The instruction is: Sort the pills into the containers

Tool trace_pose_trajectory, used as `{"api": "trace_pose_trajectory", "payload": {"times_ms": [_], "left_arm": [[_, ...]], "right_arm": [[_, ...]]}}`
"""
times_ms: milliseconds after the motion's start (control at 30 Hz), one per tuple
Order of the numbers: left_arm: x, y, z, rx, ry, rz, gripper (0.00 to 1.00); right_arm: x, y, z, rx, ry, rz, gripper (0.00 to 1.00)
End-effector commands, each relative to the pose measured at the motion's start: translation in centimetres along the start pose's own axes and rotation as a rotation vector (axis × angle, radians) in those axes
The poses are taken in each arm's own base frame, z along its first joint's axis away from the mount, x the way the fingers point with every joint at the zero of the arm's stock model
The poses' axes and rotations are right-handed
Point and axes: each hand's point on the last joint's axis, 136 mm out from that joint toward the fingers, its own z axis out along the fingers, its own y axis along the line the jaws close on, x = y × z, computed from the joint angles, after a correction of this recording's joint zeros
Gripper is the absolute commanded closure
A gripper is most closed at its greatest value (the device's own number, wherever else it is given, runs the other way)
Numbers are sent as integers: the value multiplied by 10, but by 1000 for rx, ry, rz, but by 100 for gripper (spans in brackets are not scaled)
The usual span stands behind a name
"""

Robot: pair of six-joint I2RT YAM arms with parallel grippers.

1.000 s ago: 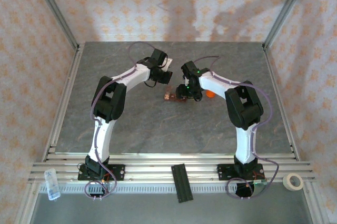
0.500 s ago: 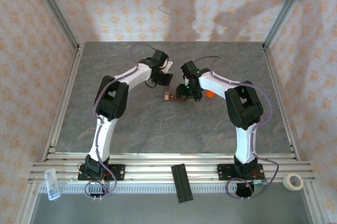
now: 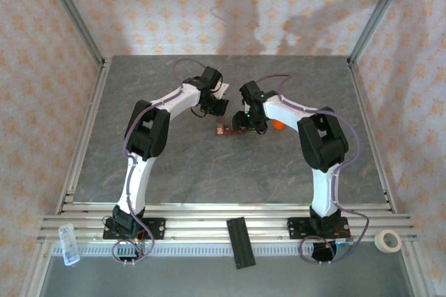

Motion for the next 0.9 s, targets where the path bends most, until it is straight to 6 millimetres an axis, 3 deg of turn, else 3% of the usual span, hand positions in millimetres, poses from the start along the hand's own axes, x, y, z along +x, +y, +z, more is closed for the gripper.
{"api": "trace_pose_trajectory", "payload": {"times_ms": [0, 867], "left_arm": [[3, -20, -25, 51, 2, -2, 100], [48, -38, -43, 87, 86, -20, 100]], "right_arm": [[19, -18, 22, 70, 59, 19, 34], [22, -20, 26, 74, 62, 27, 34]]}}
